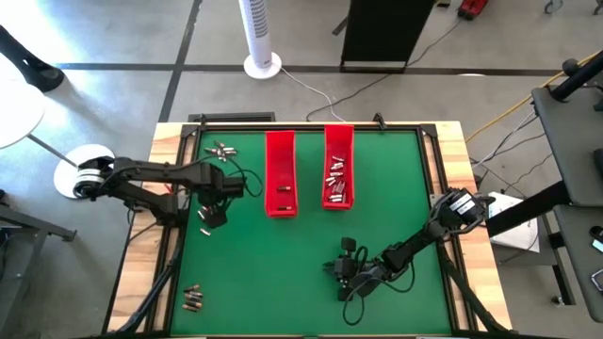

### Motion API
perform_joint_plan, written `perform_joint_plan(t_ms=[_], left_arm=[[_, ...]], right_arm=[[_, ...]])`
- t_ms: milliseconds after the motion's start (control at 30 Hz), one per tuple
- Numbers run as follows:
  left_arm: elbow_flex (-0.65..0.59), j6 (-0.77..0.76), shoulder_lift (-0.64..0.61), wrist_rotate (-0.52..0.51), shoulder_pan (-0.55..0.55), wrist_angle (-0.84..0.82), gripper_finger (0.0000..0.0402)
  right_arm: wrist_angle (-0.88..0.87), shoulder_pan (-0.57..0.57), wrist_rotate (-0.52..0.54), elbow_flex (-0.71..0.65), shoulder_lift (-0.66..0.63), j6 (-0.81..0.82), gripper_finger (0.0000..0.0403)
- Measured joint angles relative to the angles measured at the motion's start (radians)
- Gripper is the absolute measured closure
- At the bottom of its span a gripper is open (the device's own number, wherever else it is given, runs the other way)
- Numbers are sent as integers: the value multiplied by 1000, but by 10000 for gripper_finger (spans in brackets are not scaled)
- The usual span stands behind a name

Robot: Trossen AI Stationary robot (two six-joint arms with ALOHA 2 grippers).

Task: Sort batteries
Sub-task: Put the black battery into the left red bin

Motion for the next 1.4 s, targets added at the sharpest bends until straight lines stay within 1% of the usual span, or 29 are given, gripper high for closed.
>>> perform_joint_plan(t_ms=[233, 400, 633, 800, 1033, 1200, 1400], left_arm=[[-34, -23, 22, 10, -25, 2, 160], [-26, -26, 105, -12, -37, 8, 160], [-10, -36, 237, -16, -41, 11, 160], [9, -37, 291, -77, -50, 13, 160], [9, -39, 356, -74, -64, 14, 160], [10, -32, 386, -40, -79, 37, 161], [11, -16, 404, -12, -92, 56, 179]], right_arm=[[0, 0, 0, 0, 0, 0, 351], [0, 0, 0, 0, 0, 0, 351], [0, 0, 0, 0, 0, 0, 351], [0, 0, 0, 0, 0, 6, 351], [0, 2, -1, 0, 0, 6, 351], [0, 2, -2, 0, 0, 7, 351], [0, 2, -2, 0, 0, 7, 351]])
